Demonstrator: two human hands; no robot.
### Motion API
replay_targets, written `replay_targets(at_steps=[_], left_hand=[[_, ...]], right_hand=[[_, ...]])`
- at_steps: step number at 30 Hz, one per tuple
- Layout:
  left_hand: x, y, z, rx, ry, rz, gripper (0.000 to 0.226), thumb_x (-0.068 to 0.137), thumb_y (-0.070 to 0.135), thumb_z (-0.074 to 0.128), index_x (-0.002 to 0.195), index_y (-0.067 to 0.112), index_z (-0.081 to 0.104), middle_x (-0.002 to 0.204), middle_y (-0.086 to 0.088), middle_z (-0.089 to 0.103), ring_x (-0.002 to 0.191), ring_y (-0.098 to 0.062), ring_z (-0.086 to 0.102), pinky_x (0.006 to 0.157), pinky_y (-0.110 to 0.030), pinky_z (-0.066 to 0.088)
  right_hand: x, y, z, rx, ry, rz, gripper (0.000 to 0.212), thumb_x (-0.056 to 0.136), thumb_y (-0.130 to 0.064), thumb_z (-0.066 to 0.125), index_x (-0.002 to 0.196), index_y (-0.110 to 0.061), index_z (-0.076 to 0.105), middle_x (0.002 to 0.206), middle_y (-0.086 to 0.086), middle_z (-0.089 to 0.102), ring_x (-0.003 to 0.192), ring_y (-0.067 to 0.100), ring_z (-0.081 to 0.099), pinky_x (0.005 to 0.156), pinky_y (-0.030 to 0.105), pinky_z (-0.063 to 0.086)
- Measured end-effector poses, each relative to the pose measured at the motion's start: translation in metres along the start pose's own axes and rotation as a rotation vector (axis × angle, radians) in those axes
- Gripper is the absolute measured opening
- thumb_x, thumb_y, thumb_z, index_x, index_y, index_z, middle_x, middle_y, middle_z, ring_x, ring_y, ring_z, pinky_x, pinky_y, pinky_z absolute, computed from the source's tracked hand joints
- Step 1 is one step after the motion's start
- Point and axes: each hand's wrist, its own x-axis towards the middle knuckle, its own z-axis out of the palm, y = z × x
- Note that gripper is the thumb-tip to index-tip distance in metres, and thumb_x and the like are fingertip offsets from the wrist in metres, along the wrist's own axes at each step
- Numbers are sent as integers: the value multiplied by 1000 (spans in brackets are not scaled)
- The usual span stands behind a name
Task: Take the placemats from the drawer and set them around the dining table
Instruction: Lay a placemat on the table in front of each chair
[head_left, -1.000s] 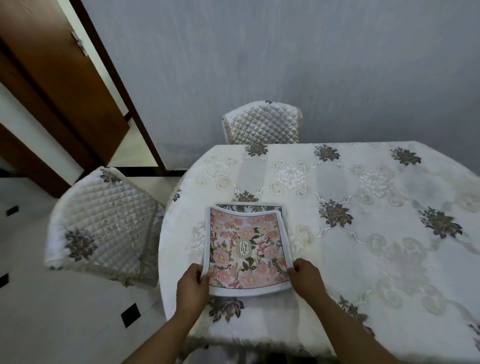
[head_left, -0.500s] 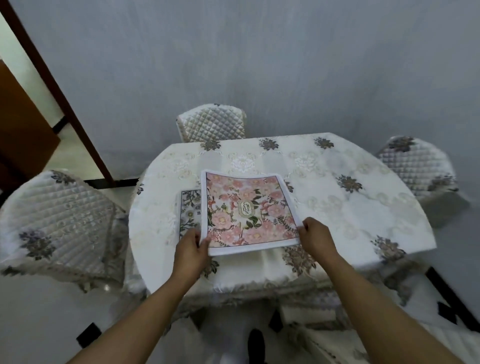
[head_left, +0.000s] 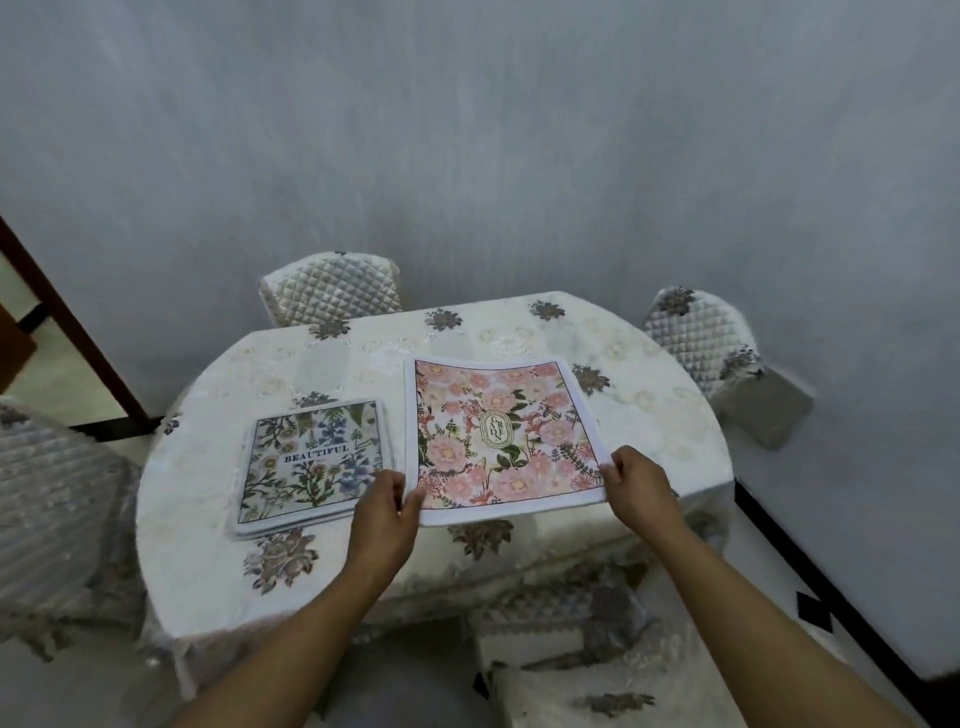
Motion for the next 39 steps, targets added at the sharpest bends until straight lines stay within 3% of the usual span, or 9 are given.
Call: replay_targets(at_steps=[4, 7, 11, 14, 16, 22, 26, 34, 39], left_hand=[[-12, 50, 73, 29, 20, -29, 25, 92, 34, 60, 80, 16, 47, 67, 0, 48, 61, -17, 45, 53, -28, 35], [-17, 80, 109, 47, 27, -55, 26, 92, 37, 59, 82, 17, 47, 68, 2, 49, 61, -11, 45, 50, -26, 33], [-22, 117, 132, 60, 51, -64, 19, 94, 28, 59, 87, 15, 48, 69, 7, 49, 57, -3, 46, 45, -15, 30], [-16, 127, 139, 65, 67, -96, 17, 95, 25, 57, 88, 13, 48, 69, 7, 48, 54, -2, 46, 44, -15, 35], [-9, 121, 143, 104, 67, -121, 17, 95, 29, 57, 89, 16, 48, 72, 6, 49, 59, -6, 47, 46, -16, 27], [22, 85, 150, 112, 83, -176, 18, 93, 31, 59, 86, 19, 48, 75, 2, 54, 65, -13, 49, 53, -28, 32], [45, 60, 163, 127, 64, -205, 17, 93, 29, 58, 83, 17, 49, 75, 1, 56, 67, -17, 53, 54, -30, 38], [83, 9, 213, 157, 19, -217, 22, 93, 30, 57, 79, 17, 46, 71, 2, 52, 66, -17, 50, 52, -31, 33], [95, -23, 252, 188, -13, -301, 24, 93, 32, 57, 75, 21, 44, 70, 1, 54, 59, -16, 57, 53, -35, 47]], right_hand=[[33, 75, -34, 29, -29, 18, 24, 93, -19, 57, 74, -10, 45, 70, 11, 53, 76, 37, 58, 65, 38, 39], [55, 113, -55, 19, -41, -24, 25, 92, -17, 58, 74, -9, 44, 69, 10, 49, 75, 36, 55, 63, 37, 34], [81, 141, -70, 18, -86, -42, 25, 94, -18, 56, 74, -8, 44, 68, 10, 50, 70, 32, 50, 62, 37, 33], [97, 146, -69, 23, -110, -67, 23, 95, -20, 54, 76, -8, 47, 71, 12, 53, 72, 34, 52, 62, 38, 36], [104, 143, -64, 21, -128, -77, 23, 96, -22, 53, 77, -9, 47, 72, 10, 53, 73, 33, 53, 62, 37, 36], [124, 129, -36, -24, -156, -103, 22, 97, -21, 52, 78, -12, 46, 71, 6, 51, 72, 32, 52, 60, 35, 34], [141, 125, -8, -85, -179, -100, 20, 98, -21, 50, 80, -11, 47, 75, 6, 51, 69, 29, 50, 60, 34, 35], [183, 156, 65, -112, -244, -67, 20, 98, -20, 49, 81, -8, 48, 76, 7, 52, 70, 28, 50, 60, 33, 33], [198, 190, 112, -111, -331, -22, 21, 99, -22, 47, 82, -10, 47, 81, 8, 54, 70, 23, 46, 62, 33, 33]])
